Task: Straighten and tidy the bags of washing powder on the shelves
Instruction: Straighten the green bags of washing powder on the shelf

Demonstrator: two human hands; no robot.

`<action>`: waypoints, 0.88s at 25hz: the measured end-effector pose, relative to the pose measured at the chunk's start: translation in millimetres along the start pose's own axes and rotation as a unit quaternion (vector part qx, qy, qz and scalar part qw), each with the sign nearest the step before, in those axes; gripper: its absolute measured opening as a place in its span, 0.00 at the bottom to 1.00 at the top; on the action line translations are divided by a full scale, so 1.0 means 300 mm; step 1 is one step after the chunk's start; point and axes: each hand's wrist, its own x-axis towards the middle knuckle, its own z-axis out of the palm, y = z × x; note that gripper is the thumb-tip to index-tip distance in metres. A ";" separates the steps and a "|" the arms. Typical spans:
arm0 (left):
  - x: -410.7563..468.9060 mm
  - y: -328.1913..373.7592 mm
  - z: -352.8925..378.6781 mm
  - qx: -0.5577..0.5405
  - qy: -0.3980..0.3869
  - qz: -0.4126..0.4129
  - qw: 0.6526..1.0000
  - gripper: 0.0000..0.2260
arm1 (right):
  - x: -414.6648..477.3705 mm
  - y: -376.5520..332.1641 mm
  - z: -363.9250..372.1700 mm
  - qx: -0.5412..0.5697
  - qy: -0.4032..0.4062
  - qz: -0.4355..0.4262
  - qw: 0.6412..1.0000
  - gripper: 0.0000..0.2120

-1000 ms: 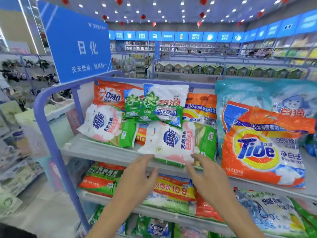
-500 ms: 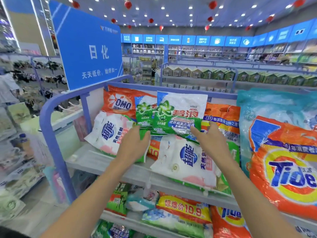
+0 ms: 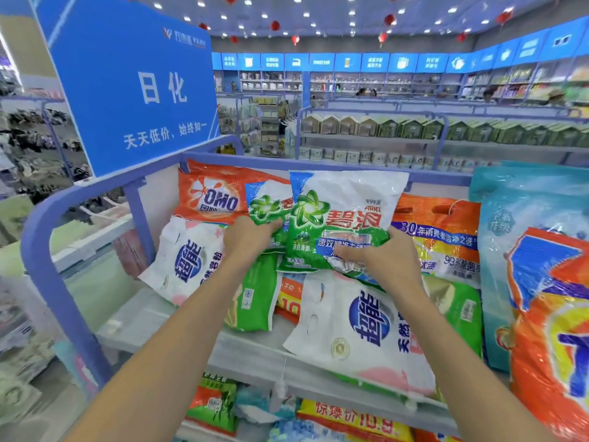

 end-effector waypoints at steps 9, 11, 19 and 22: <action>0.053 -0.111 -0.090 -0.331 -0.125 -0.017 0.935 0.27 | -0.132 -0.025 -0.026 0.133 0.008 -0.038 0.990 0.18; -0.003 -0.135 -0.113 -0.396 -0.152 -0.002 0.905 0.20 | -0.187 -0.026 -0.070 0.185 0.014 0.015 0.983 0.22; -0.241 -0.284 -0.205 -0.404 -0.265 0.060 0.874 0.37 | -0.484 0.071 -0.231 0.256 -0.024 0.129 0.958 0.30; -0.347 -0.296 -0.179 -0.367 -0.289 0.080 0.880 0.46 | -0.605 0.104 -0.327 0.281 -0.027 0.135 0.950 0.41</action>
